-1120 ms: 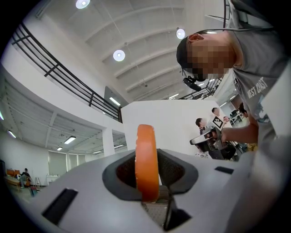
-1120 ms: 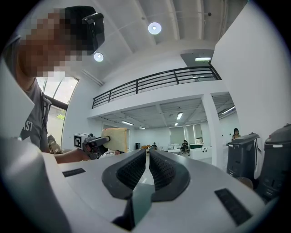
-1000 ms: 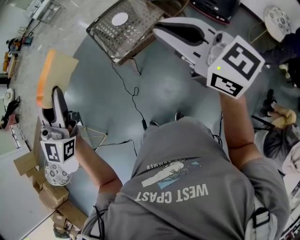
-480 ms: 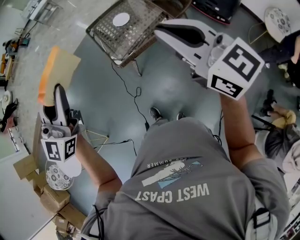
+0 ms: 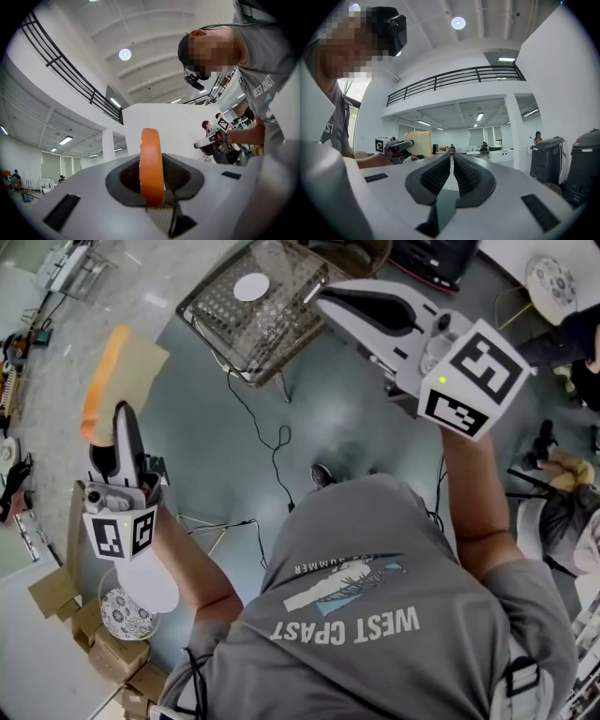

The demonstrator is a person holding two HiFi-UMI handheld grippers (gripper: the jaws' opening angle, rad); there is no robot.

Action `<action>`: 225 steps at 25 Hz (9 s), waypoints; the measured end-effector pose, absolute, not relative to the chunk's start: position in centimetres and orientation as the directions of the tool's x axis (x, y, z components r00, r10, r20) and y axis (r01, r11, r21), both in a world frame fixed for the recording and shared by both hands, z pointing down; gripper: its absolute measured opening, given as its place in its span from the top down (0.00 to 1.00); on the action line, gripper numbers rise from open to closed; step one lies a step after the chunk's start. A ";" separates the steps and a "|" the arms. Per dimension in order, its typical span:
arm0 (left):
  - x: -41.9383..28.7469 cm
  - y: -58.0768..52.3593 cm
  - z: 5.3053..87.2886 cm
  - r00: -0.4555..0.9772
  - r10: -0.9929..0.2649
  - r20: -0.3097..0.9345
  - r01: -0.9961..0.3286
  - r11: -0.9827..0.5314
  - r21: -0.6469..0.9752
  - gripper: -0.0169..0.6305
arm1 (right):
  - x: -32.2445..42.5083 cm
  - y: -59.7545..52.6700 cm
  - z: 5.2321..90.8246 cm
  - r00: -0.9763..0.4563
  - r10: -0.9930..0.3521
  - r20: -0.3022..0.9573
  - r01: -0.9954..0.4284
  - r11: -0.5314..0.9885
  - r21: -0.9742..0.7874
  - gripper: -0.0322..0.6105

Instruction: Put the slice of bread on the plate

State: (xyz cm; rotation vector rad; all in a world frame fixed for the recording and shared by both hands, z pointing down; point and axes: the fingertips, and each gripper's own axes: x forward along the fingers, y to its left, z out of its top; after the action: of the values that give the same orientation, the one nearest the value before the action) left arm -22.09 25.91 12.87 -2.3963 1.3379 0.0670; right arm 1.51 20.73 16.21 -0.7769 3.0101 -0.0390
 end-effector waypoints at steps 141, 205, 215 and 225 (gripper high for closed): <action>-20.5 -15.7 18.2 0.448 -0.885 -0.126 -0.878 -0.410 -0.247 0.82 | -4.0 -20.5 19.2 -0.965 -0.261 0.028 -0.262 0.962 -0.070 0.94; -21.8 -33.7 49.8 0.398 -0.818 0.415 -0.606 -0.574 -0.551 0.82 | -9.3 -30.2 28.6 -0.931 -0.322 0.172 -0.354 0.913 -0.204 0.94; -20.9 -35.3 56.4 0.352 -0.779 0.519 -0.536 -0.622 -0.571 0.82 | -8.5 -31.4 30.0 -0.925 -0.324 0.197 -0.366 0.901 -0.235 0.94; -20.5 -36.6 62.0 0.293 -0.742 0.603 -0.465 -0.661 -0.589 0.82 | -7.6 -33.1 31.7 -0.918 -0.327 0.225 -0.380 0.886 -0.265 0.94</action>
State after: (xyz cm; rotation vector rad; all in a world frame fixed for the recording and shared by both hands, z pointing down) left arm -20.54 -36.62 61.95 -2.2652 1.0967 -1.3067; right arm -7.61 -33.14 31.70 -0.6087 3.2201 -0.5105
